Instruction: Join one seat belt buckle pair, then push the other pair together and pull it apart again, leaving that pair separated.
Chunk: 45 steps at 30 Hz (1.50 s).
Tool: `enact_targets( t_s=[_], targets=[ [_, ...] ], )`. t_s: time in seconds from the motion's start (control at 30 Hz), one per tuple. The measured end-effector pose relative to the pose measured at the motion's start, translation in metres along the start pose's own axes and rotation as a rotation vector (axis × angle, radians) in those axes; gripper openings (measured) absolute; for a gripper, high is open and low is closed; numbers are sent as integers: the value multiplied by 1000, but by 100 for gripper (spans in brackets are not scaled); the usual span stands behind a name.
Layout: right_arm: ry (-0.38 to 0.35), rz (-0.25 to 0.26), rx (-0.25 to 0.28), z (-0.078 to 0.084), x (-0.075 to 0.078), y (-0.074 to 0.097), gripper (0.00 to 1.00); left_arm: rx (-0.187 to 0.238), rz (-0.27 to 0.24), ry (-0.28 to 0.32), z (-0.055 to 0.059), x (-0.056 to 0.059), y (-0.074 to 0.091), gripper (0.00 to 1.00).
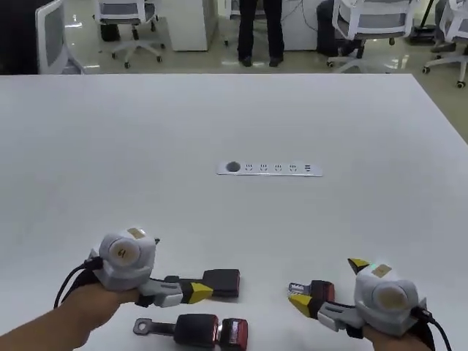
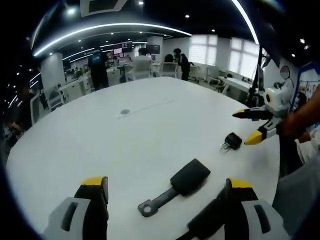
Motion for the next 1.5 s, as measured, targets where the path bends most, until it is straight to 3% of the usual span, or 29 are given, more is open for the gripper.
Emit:
enact_targets(
  t_s=[0.2,0.33,0.53,0.57,0.7,0.83,1.07,1.1,1.23,1.37,1.43,1.5],
  targets=[
    [2,46,45,1,-12,11,94,28,-33,48,14,0,16,100],
    [5,40,53,6,-24,19,97,41,-54,68,22,3,29,100],
    [-2,67,77,5,-28,28,97,121,-82,105,29,-7,44,100],
    [1,73,76,4,-30,30,97,142,-84,130,30,-8,46,100],
    [1,99,91,-3,-37,40,98,160,-66,149,37,-8,54,100],
    [28,121,112,-15,-50,55,99,174,-92,180,47,-16,64,100],
    [12,149,123,-3,-61,63,99,188,-91,184,55,-19,79,100],
    [4,153,129,-1,-63,65,99,198,-87,176,52,-12,86,100],
    [5,156,128,4,-75,73,99,190,-54,145,64,-5,95,100],
    [16,144,113,12,-75,79,99,162,-13,103,75,4,97,100],
    [24,130,94,18,-74,81,99,143,18,67,75,12,100,100],
    [50,118,72,20,-74,84,99,144,24,54,77,8,101,100]
  ],
)
Point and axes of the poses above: the centre of the closed fingertips' face, and the gripper's own axes: y roughly backward along the fingers, x roughly to its right, z roughly out of its underside, the point moved 7 cm from there along y, roughly backward along the fingers, and after that the axes turned 8 degrees about -y, right-handed, at the moved point
